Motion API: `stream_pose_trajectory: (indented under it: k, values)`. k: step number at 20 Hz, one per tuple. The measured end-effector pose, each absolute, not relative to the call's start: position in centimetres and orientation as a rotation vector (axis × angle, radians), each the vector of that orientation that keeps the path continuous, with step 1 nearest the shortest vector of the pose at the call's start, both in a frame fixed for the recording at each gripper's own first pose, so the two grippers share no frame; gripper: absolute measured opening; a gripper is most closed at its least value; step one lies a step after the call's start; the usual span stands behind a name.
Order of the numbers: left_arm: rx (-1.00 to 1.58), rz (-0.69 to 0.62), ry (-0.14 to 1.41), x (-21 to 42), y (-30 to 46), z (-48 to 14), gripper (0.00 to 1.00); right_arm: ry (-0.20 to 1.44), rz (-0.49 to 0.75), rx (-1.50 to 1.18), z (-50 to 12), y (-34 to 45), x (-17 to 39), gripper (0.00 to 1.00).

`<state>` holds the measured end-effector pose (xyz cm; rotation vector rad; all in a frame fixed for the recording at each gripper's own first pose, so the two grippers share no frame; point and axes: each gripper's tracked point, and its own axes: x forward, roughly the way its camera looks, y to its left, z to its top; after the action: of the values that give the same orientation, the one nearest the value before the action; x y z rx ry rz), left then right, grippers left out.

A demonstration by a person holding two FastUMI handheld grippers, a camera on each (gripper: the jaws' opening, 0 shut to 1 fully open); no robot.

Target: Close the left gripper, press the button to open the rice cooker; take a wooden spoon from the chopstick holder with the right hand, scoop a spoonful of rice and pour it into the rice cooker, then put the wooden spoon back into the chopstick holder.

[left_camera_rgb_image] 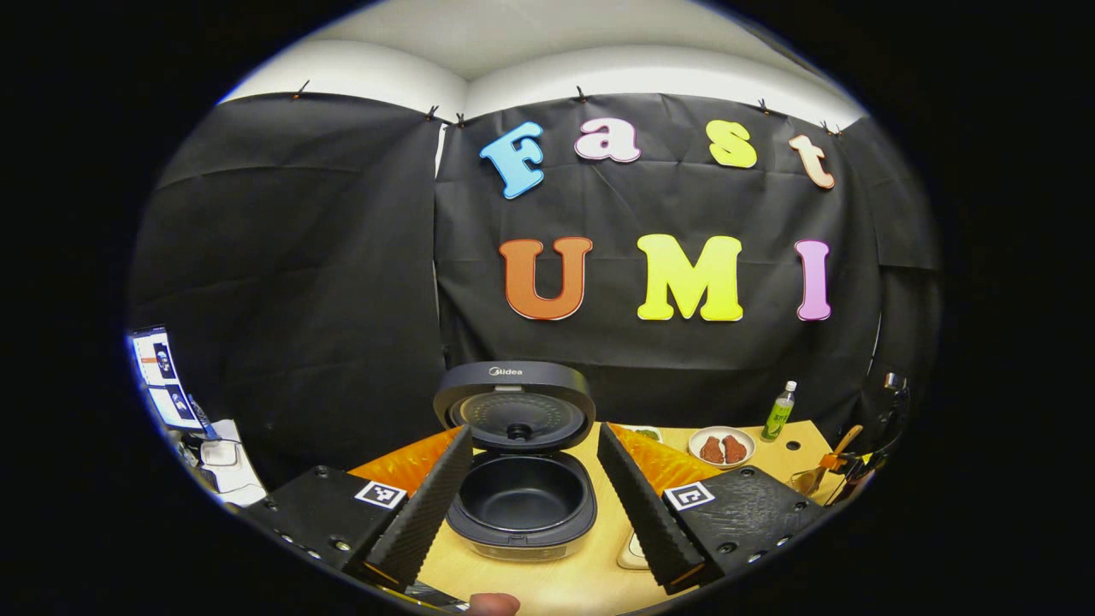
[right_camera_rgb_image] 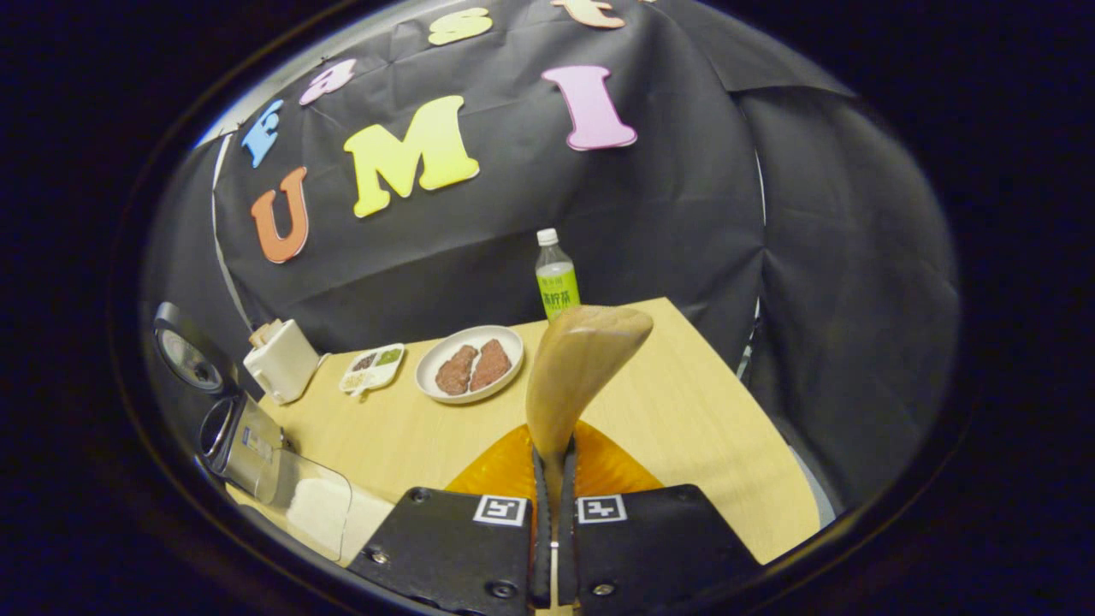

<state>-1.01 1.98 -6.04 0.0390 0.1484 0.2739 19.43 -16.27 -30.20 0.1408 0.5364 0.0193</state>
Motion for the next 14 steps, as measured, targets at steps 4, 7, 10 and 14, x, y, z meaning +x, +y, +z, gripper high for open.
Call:
stream_pose_trajectory:
  k: [4,7,10,14]
  values:
    - [0.048,0.256,0.128,-1.7,3.9,-5.9,0.94,0.495,-0.035,0.13,-25.7,-15.5,18.6,0.08]
    - [0.054,0.237,0.13,-1.8,5.3,-6.3,0.94,0.455,0.003,0.121,-21.3,-11.1,16.4,0.08]
    - [0.044,0.231,0.134,-1.9,6.7,-6.5,0.94,0.459,0.062,0.144,-19.1,-5.3,14.1,0.08]
    - [0.041,0.193,0.123,-2.6,7.4,-6.3,0.94,0.502,0.138,0.164,-19.7,1.9,11.6,0.08]
